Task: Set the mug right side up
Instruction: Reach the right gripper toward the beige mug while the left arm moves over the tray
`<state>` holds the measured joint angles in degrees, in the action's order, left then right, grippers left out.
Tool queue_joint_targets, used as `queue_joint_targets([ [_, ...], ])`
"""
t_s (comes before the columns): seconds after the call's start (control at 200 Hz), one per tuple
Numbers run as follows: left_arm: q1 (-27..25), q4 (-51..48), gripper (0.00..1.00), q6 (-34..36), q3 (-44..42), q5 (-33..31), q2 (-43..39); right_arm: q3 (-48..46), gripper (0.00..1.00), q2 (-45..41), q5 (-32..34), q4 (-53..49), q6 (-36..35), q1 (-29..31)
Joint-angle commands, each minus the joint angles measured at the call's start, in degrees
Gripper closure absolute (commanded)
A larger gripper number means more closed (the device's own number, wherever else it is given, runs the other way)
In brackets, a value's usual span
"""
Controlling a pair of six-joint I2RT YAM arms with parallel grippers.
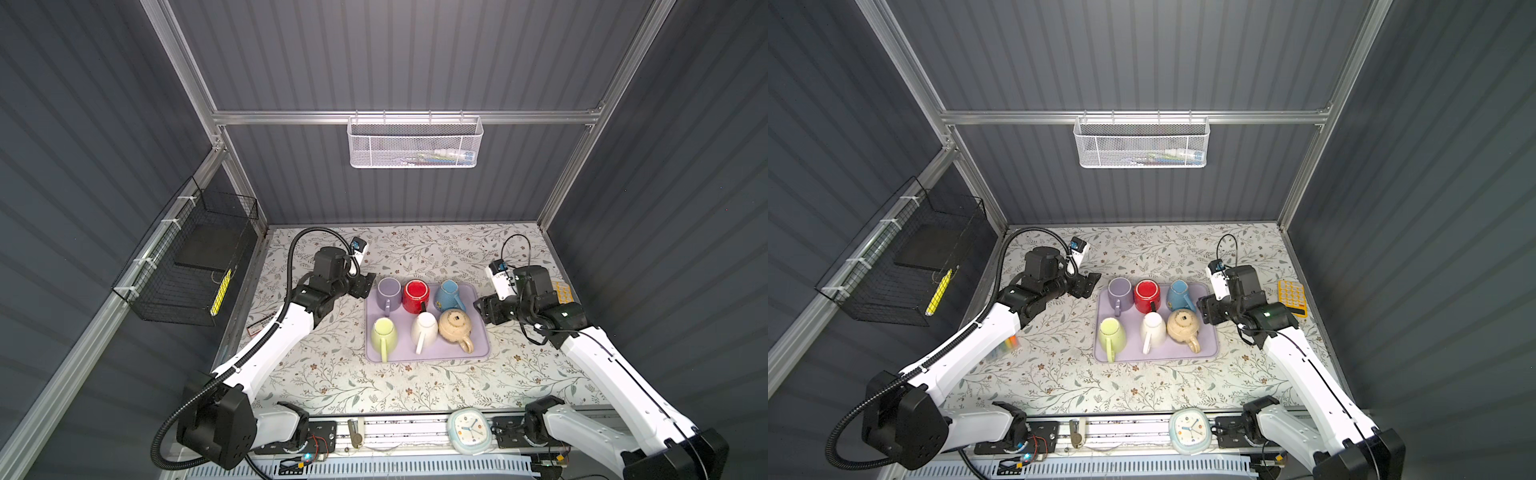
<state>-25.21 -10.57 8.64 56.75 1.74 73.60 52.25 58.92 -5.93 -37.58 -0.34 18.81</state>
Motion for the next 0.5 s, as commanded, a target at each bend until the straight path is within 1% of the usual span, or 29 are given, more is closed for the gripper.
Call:
queue_joint_targets([
  [0.0, -0.52, 1.33, 0.16, 1.12, -2.8, 4.58, -1.67, -0.14, 0.26, 2.24, -2.83, -5.57, -1.33, 2.35],
  [0.11, -0.54, 1.2, 0.16, 1.52, -2.91, 5.51, -1.65, 0.56, 0.26, 4.79, -1.02, -5.63, -0.38, 3.9],
  [0.13, -0.53, 1.39, 0.16, 1.61, -3.04, 5.42, -1.85, 0.72, 0.26, 6.74, -0.77, -5.65, 0.13, 4.03],
  [0.225, -0.5, 2.1, 0.16, 1.73, -3.98, 5.7, -2.43, 1.1, 0.27, 8.91, -2.71, -5.57, 2.22, 5.54],
  [0.31, -0.49, 2.23, 0.16, 1.73, -4.01, 6.15, -2.33, 1.43, 0.27, 9.91, -0.91, -6.04, 4.0, 7.31],
  [0.42, -0.54, 2.34, 0.16, 1.84, -3.93, 6.97, -1.9, -0.15, 0.28, 10.14, -2.81, -5.37, 9.46, 8.79],
  [0.495, -0.47, 2.22, 0.16, 1.75, -3.65, 7.54, -1.58, -2.77, 0.28, 9.8, -2.28, -4.05, 12.49, 10.3],
])
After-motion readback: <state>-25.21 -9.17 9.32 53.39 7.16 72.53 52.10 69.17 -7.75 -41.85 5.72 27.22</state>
